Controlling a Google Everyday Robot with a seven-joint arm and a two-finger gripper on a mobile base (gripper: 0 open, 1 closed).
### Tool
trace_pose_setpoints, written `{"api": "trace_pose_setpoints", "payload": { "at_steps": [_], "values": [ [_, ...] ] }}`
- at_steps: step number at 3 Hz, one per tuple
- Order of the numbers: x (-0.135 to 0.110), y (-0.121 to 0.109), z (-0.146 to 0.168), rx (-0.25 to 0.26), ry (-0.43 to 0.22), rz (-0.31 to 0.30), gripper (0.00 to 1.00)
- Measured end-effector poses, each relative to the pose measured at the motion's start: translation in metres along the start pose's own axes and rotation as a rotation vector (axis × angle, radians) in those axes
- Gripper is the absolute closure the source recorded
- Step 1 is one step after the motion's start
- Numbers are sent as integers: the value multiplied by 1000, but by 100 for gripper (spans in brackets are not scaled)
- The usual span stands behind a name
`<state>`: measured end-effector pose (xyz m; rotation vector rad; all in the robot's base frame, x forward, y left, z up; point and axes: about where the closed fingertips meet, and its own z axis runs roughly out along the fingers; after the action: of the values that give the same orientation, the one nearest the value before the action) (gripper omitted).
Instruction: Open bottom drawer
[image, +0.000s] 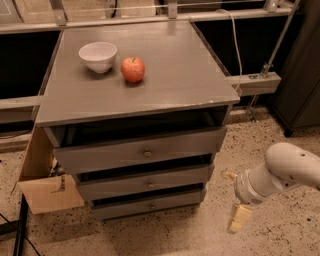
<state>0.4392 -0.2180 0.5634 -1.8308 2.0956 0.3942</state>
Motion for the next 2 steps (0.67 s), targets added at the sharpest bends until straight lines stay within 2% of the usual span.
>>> {"api": "trace_pose_setpoints", "payload": {
  "at_steps": [1, 2],
  "values": [
    [9, 0, 37, -20, -29, -16, 0],
    [24, 3, 91, -68, -25, -7, 0]
  ]
}}
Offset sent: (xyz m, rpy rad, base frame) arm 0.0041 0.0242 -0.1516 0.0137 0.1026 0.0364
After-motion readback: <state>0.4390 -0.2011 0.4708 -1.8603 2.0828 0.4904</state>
